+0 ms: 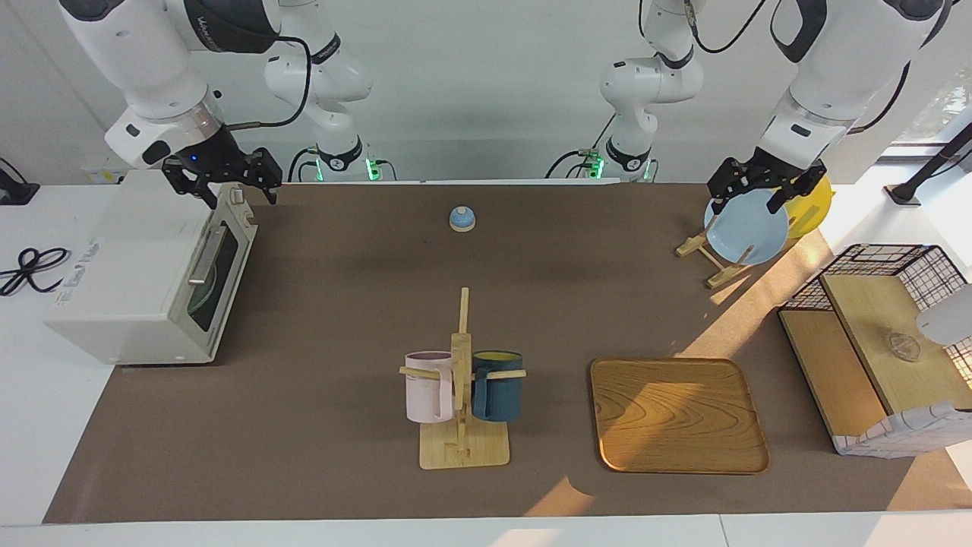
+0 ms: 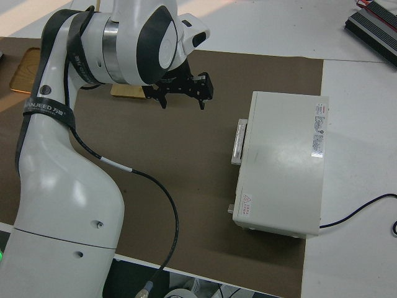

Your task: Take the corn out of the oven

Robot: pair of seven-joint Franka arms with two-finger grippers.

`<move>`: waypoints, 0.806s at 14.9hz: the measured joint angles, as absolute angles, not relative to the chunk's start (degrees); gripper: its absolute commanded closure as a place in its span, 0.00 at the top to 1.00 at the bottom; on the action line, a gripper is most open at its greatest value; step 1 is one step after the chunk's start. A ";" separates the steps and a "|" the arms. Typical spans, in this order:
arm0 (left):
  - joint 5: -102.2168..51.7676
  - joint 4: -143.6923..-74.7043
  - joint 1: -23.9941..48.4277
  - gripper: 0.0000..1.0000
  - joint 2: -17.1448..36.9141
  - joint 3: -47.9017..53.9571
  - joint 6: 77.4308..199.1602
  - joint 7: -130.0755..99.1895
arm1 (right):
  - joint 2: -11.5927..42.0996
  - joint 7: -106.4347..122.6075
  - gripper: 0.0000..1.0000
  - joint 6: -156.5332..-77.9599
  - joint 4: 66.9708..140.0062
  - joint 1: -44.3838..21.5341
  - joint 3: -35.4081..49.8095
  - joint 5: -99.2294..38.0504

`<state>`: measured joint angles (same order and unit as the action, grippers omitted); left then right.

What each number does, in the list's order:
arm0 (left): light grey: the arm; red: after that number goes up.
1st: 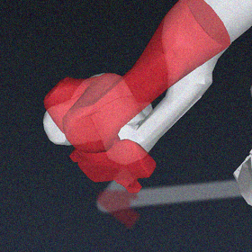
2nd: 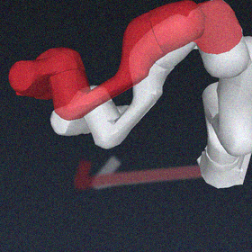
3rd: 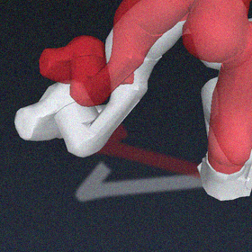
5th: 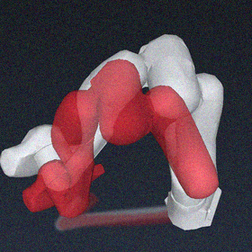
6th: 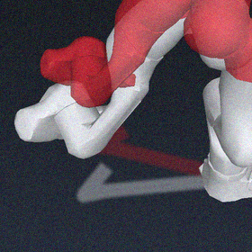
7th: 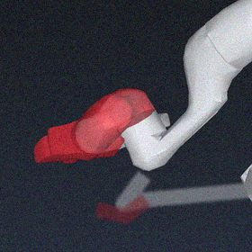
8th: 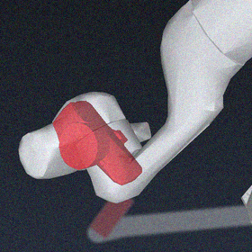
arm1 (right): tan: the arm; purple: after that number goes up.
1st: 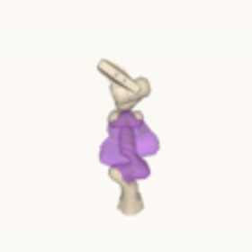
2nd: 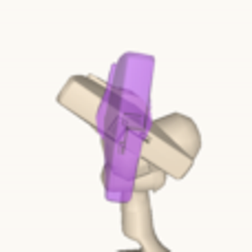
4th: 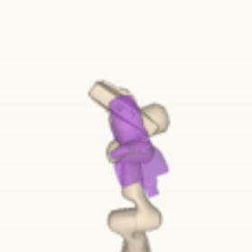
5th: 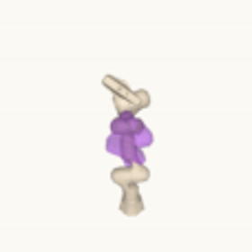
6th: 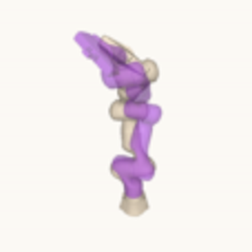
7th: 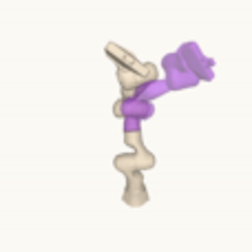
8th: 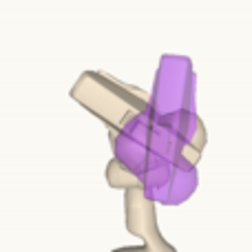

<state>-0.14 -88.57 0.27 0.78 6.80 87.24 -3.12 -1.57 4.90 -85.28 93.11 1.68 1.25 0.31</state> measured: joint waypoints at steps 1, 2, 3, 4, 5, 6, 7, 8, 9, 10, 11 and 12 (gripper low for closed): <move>-0.14 -88.57 0.27 1.00 0.76 6.82 87.24 -3.11 | -1.57 4.90 1.00 -85.28 93.11 1.68 1.25 0.31; -0.14 -88.57 0.27 1.00 0.70 6.85 87.24 -3.11 | -1.57 4.90 1.00 -85.28 93.11 1.68 1.25 0.31; -0.14 -88.57 0.27 1.00 0.64 6.87 87.24 -3.10 | -1.57 4.90 1.00 -85.28 93.11 1.68 1.25 0.31; -0.14 -88.57 0.27 1.00 0.60 6.87 87.24 -3.10 | -1.57 4.90 1.00 -85.28 93.11 1.68 1.25 0.31; -0.14 -88.57 0.25 1.00 0.57 6.86 87.24 -3.10 | -1.57 4.90 1.00 -85.28 93.11 1.68 1.25 0.31; -0.14 -88.57 0.23 1.00 0.57 6.84 87.24 -3.06 | -1.57 4.90 1.00 -85.27 93.12 1.68 1.25 0.31; -0.14 -88.57 0.21 1.00 0.57 6.82 87.24 -2.94 | -1.57 4.90 1.00 -85.23 93.15 1.67 1.26 0.31; -0.14 -88.57 0.19 1.00 0.57 6.77 87.24 -2.83 | -1.57 4.90 1.00 -85.15 93.25 1.67 1.26 0.31; -0.14 -88.57 0.18 1.00 0.57 6.71 87.24 -2.75 | -1.57 4.90 1.00 -85.10 93.44 1.67 1.26 0.31; -0.14 -88.57 0.15 1.00 0.57 6.68 87.24 -2.69 | -1.57 4.90 1.00 -85.10 93.66 1.67 1.26 0.31; -0.14 -88.57 0.12 1.00 0.57 6.68 87.24 -2.65 | -1.57 4.90 0.97 -85.10 93.85 1.67 1.26 0.31; -0.14 -88.57 0.10 1.00 0.57 6.68 87.24 -2.63 | -1.59 4.90 0.36 -85.10 94.08 1.67 1.26 0.31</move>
